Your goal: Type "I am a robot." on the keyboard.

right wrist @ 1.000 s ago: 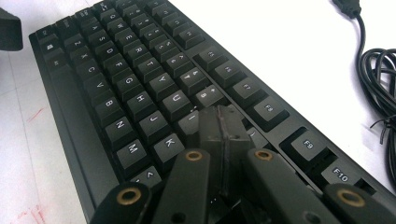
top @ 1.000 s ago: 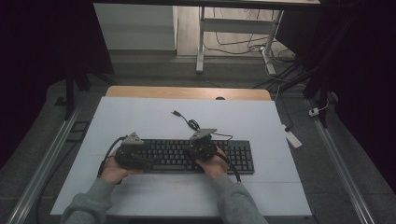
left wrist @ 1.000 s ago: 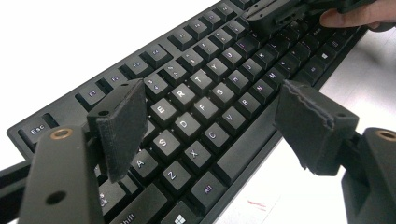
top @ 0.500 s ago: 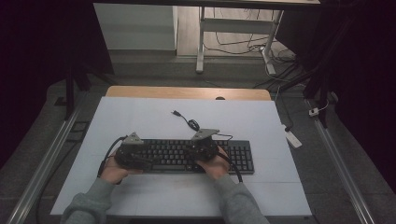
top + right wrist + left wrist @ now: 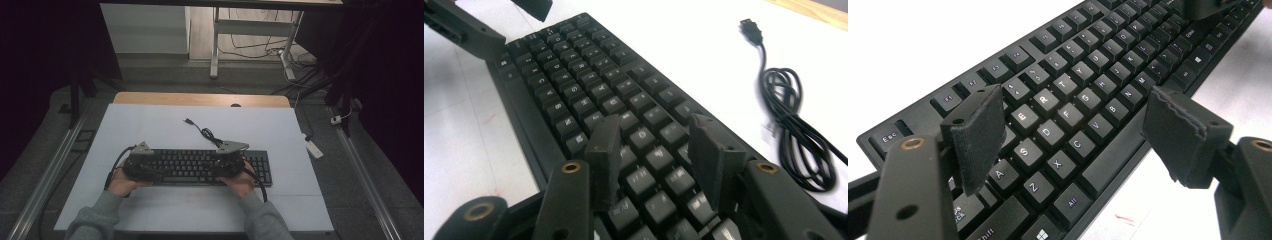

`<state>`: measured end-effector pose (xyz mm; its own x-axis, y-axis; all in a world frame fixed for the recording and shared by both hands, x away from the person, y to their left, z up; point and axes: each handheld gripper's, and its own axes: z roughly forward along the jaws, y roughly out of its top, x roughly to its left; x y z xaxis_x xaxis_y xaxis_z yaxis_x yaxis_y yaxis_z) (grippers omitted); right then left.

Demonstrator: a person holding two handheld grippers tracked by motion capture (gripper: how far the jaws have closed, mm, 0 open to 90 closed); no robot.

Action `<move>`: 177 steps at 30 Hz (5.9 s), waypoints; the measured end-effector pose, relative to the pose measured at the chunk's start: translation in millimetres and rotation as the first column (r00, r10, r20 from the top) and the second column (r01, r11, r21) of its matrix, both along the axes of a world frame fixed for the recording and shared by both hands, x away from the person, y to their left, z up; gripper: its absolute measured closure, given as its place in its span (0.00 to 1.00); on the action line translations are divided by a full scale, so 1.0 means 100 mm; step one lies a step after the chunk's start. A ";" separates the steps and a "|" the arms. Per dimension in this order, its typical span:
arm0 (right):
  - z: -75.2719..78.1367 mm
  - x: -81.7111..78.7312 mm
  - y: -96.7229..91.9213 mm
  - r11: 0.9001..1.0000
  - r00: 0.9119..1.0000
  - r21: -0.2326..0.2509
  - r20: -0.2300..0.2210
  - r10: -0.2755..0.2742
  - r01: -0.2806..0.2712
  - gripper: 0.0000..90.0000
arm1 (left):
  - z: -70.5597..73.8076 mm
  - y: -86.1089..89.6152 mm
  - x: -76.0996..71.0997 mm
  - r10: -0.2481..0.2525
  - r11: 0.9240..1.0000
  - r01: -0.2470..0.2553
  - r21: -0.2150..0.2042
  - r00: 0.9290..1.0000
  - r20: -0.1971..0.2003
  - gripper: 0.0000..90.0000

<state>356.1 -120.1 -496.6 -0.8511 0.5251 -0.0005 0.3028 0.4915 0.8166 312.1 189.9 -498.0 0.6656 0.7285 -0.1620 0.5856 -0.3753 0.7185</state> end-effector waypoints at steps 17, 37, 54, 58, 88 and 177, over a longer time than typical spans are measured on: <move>0.03 -0.21 -0.53 0.998 0.997 -0.007 0.028 -0.070 0.070 0.48 | 0.01 0.03 0.00 0.014 1.000 -0.014 -0.012 1.000 0.004 0.28; -0.01 -0.24 -0.61 0.997 0.997 -0.019 0.032 -0.071 0.072 0.45 | 0.02 0.05 0.00 0.038 0.999 -0.038 -0.012 0.999 0.019 0.32; -0.03 -0.23 -0.61 0.997 0.996 -0.022 0.029 -0.079 0.080 0.45 | -0.01 -0.10 0.09 0.044 0.999 -0.045 0.029 0.998 0.055 0.65; -0.02 -0.23 -0.62 0.996 0.996 -0.029 0.029 -0.079 0.079 0.45 | -0.01 -0.14 0.12 0.033 0.999 -0.034 0.021 0.998 0.056 0.77; -0.05 -0.22 -0.61 0.995 0.996 -0.043 0.024 -0.088 0.089 0.45 | -0.21 -0.43 0.29 -0.001 0.993 -0.005 0.116 0.999 0.047 0.99; 0.01 -0.04 0.00 0.991 0.992 -0.087 -0.082 0.096 -0.103 1.00 | -0.09 0.22 -0.31 0.079 0.997 -0.079 -0.001 0.996 0.048 0.28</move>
